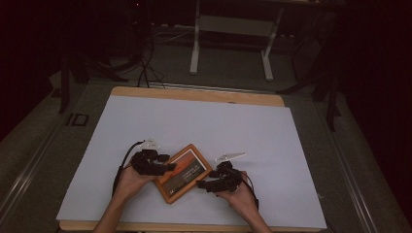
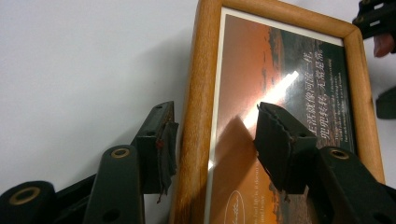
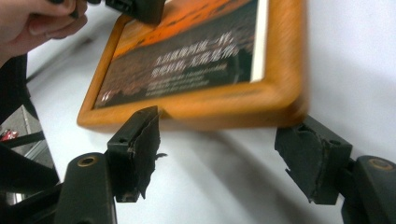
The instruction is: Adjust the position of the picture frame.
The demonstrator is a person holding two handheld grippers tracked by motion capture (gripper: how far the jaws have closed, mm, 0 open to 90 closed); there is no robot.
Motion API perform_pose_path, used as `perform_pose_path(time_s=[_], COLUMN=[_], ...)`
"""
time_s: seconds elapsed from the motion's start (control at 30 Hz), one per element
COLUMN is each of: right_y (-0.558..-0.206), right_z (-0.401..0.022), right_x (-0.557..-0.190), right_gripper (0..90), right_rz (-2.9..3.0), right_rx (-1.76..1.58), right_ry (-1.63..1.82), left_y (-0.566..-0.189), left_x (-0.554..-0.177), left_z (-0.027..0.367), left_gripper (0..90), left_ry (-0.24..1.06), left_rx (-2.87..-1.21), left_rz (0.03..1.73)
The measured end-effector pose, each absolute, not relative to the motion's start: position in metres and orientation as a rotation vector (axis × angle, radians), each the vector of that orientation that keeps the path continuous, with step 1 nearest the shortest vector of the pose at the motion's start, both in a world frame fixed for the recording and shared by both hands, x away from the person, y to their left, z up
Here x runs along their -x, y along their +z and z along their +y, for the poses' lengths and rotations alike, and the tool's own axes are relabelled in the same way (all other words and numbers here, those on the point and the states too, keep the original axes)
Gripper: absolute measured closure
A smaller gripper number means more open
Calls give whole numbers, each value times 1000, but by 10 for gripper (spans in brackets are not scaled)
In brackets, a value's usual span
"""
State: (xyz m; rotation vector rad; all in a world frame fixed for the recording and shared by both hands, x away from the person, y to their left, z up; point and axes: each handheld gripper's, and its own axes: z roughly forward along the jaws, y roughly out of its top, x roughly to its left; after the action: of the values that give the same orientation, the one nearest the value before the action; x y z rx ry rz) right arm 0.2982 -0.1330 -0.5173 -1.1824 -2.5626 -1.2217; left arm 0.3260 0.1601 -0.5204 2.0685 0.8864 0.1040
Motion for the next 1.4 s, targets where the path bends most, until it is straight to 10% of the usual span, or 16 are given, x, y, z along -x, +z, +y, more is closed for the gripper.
perform_pose_path(time_s=[0.53, 1.4], right_y=[-518, -499], right_z=[-118, -133], right_x=[-272, -294], right_gripper=[728, 732], right_rz=[-2785, -2690], right_rx=[1090, 1267], right_ry=[-1165, -1203], left_y=[-520, -522], left_x=[-324, -317], left_z=[164, 169], left_gripper=[519, 553], left_ry=[92, 30], left_rx=[-2087, -2060], left_rz=[884, 952])
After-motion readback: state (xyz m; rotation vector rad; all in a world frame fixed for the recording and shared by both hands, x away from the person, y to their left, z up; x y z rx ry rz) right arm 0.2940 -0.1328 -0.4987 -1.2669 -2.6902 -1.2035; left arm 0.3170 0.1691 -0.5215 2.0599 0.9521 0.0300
